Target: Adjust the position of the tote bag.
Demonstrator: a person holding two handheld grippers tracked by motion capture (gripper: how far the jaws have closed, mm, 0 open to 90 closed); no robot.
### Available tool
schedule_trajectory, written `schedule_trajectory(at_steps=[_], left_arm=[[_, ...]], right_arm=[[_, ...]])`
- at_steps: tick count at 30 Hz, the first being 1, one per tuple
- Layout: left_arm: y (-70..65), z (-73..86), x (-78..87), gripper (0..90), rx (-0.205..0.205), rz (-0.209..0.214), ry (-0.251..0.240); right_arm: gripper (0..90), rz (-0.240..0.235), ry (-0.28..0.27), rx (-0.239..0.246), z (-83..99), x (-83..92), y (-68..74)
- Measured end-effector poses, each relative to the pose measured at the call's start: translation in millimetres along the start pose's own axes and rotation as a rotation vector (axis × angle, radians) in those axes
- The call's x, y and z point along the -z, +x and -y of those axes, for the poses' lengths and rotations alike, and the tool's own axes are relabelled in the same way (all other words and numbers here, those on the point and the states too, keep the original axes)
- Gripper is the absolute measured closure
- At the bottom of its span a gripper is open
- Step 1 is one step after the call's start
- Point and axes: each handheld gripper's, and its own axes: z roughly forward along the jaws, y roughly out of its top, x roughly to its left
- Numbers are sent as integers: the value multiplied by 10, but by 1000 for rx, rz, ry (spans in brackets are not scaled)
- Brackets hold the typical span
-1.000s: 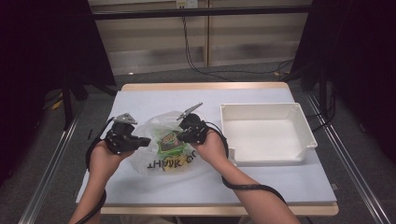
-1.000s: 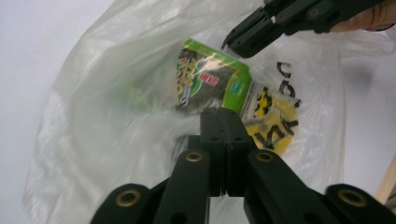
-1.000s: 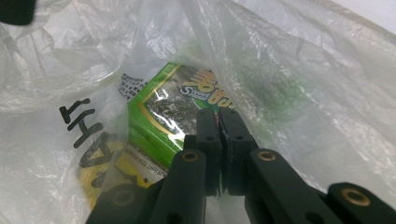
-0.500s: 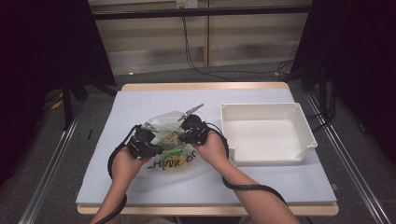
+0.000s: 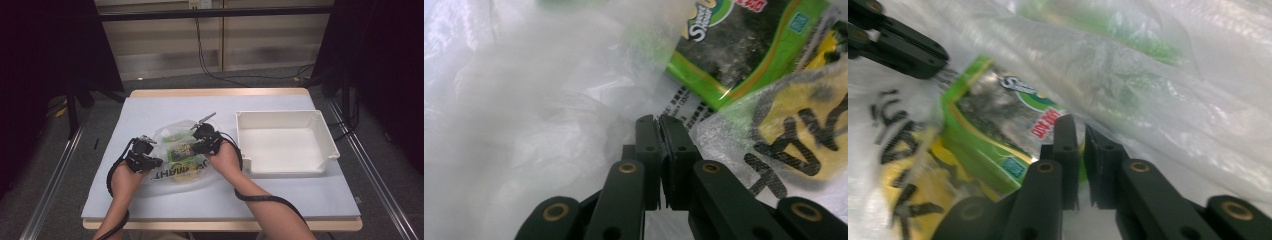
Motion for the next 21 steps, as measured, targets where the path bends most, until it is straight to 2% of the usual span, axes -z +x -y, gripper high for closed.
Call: schedule_trajectory(at_steps=[2, 5, 6, 9, 14, 16, 18, 21], left_arm=[[8, 4, 0, 869, -11, 3, -1], [2, 2, -1, 859, -10, 12, 6], [0, 2, -1, 859, -12, 12, 6], [-4, 4, -1, 856, -12, 15, -3], [9, 11, -7, 844, -5, 29, -5], [18, 17, -7, 838, -21, 34, -5], [12, 22, -11, 832, -15, 41, -12], [10, 19, -3, 828, -19, 47, -14]], right_arm=[[793, 2, -13, -21, 13, -12, -12], [728, 48, -15, -23, 11, 8, -21], [728, 36, -26, -33, 14, 16, -36], [729, 53, -37, -59, 2, 63, -41], [715, 75, 16, -59, 23, 11, -36], [698, 46, 15, -68, 40, -10, -24], [671, 19, 11, -103, 60, -32, -23], [671, -18, 5, -108, 81, -43, -18]])
